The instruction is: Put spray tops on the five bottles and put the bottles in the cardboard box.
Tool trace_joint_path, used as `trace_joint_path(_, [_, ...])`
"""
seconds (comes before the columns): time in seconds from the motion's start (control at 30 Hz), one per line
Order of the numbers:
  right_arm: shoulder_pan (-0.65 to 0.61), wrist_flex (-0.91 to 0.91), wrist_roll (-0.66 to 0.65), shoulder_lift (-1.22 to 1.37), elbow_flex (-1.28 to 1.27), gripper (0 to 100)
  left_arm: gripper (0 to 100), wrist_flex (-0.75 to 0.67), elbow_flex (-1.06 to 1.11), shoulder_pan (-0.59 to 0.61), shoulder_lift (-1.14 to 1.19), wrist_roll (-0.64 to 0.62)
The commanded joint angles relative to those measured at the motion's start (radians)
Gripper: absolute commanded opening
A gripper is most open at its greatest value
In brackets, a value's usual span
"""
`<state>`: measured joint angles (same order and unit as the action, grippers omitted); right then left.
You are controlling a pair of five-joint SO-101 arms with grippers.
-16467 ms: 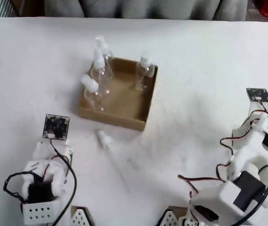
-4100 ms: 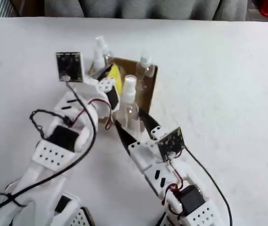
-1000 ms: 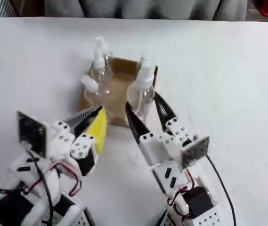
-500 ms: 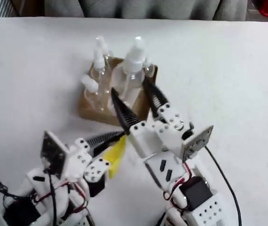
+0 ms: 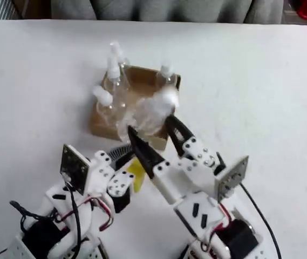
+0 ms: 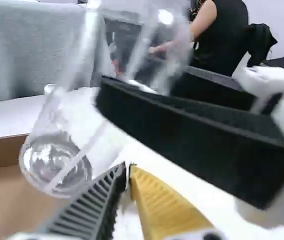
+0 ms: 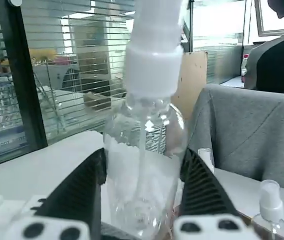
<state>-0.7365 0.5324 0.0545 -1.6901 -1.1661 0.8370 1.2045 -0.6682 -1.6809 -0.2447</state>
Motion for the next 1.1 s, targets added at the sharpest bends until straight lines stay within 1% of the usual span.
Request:
trace_joint_path(0.0, [-0.019, 0.084, 0.006, -0.071, 0.054, 1.6, 2, -0.051, -0.011, 0.064, -0.007, 0.006])
trace_joint_path(0.1, [-0.019, 0.131, 0.006, -0.102, 0.054, 1.6, 2, -0.044, -0.011, 0.065, -0.008, 0.005])
trace_joint_path(0.2, [-0.012, 0.110, 0.002, -0.085, 0.052, 1.6, 2, -0.037, -0.011, 0.065, -0.008, 0.005])
trace_joint_path(0.3, [-0.008, 0.059, -0.003, -0.042, 0.044, 1.6, 2, 0.035, -0.017, 0.065, -0.010, 0.012])
trace_joint_path(0.4, [0.035, 0.010, -0.003, 0.021, 0.044, 1.6, 2, 0.130, -0.017, 0.091, -0.010, 0.014])
trace_joint_path(0.5, [0.104, -0.051, -0.003, 0.101, 0.044, 1.6, 2, 0.186, -0.014, 0.208, -0.010, 0.015])
trace_joint_path(0.6, [0.165, -0.111, -0.003, 0.196, 0.044, 1.6, 2, 0.195, -0.008, 0.407, -0.010, 0.015])
trace_joint_path(0.7, [0.219, -0.170, -0.003, 0.309, 0.044, 1.6, 2, 0.166, 0.023, 0.601, -0.010, 0.023])
trace_joint_path(0.83, [0.268, -0.268, -0.003, 0.473, 0.044, 1.6, 2, 0.086, 0.146, 0.780, -0.010, 0.146])
trace_joint_path(0.93, [0.295, -0.340, -0.003, 0.591, 0.044, 1.6, 2, 0.017, 0.238, 0.871, -0.010, 0.180])
trace_joint_path(1.07, [0.311, -0.432, -0.005, 0.734, 0.044, 1.6, 2, -0.066, 0.344, 0.924, -0.010, 0.184])
